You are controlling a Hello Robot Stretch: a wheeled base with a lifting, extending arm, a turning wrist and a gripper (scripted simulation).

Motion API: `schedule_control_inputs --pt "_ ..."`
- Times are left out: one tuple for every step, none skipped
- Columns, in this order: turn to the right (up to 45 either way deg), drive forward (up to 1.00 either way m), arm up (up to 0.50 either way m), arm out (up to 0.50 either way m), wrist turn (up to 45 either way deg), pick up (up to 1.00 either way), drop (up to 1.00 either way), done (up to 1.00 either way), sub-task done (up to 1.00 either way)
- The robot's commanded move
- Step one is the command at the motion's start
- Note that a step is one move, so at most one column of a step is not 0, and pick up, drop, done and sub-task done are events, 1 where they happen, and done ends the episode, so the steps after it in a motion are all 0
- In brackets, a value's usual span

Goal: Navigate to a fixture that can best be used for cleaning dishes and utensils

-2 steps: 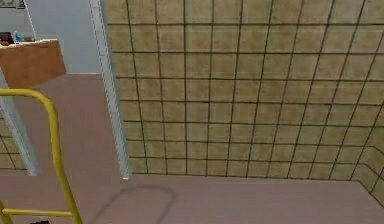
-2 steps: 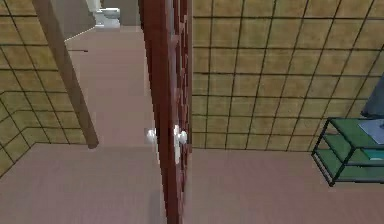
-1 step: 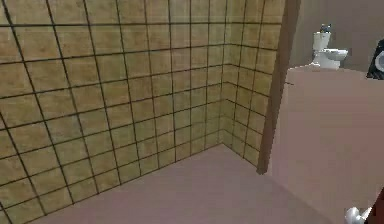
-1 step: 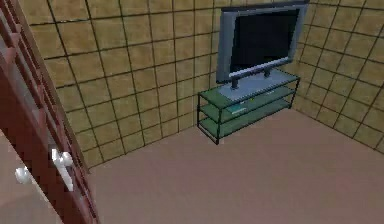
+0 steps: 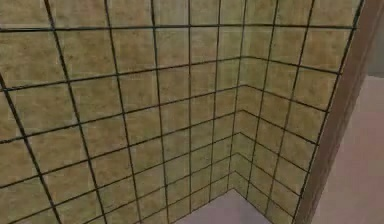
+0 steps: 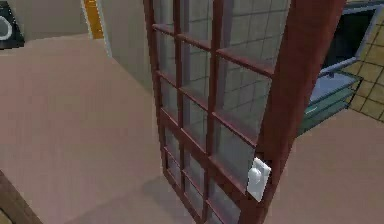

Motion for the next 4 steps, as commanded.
schedule_control_inputs --pt "45.0 0.00 0.00 0.00 0.0 0.00 0.00 0.00 0.00" --pt "0.0 0.10 0.00 0.00 0.0 0.00 0.00 0.00 0.00" --pt "9.0 0.00 0.00 0.00 0.0 0.00 0.00 0.00 0.00" --pt "0.0 0.30 0.00 0.00 0.0 0.00 0.00 0.00 0.00"
